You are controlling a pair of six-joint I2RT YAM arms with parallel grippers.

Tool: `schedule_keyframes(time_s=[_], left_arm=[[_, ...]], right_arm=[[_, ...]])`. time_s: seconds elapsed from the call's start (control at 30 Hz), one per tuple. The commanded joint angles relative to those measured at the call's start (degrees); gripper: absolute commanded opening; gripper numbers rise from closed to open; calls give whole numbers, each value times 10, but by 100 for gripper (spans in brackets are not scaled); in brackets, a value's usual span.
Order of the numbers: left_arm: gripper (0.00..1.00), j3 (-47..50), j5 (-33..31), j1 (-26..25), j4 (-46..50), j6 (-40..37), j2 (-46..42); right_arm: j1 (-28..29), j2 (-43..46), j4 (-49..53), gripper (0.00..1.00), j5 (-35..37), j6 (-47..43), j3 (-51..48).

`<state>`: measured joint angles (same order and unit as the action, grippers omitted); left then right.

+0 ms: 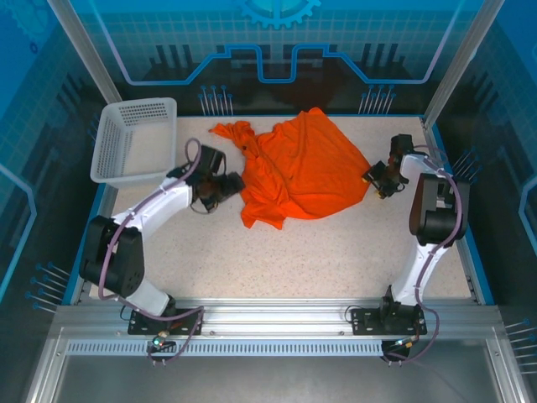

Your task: Fold and stack the t-shirts

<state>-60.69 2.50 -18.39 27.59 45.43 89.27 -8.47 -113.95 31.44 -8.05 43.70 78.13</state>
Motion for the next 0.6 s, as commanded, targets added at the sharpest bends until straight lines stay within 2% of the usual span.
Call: schedule_keyframes(time_s=[0.0,0.07,0.17,0.37,0.47,0.57], left_arm=[[79,75,72,-19,-79,40,-8],[74,98,90,-27,-106,45,0],[69,120,128,-27,-167,66,19],[66,98,146,-28,-219,91,72],[53,83,154,-28,-236,95,106],[39,70,123,-27,-215,73,119]], right_arm=[[22,-10,20,52,-13,-22,26],[33,-18,21,46,-16,-20,30],[45,-22,28,33,-3,-15,31],[46,-5,33,12,20,-13,14],[36,24,23,4,26,-9,-16],[21,57,15,0,19,-4,-41]])
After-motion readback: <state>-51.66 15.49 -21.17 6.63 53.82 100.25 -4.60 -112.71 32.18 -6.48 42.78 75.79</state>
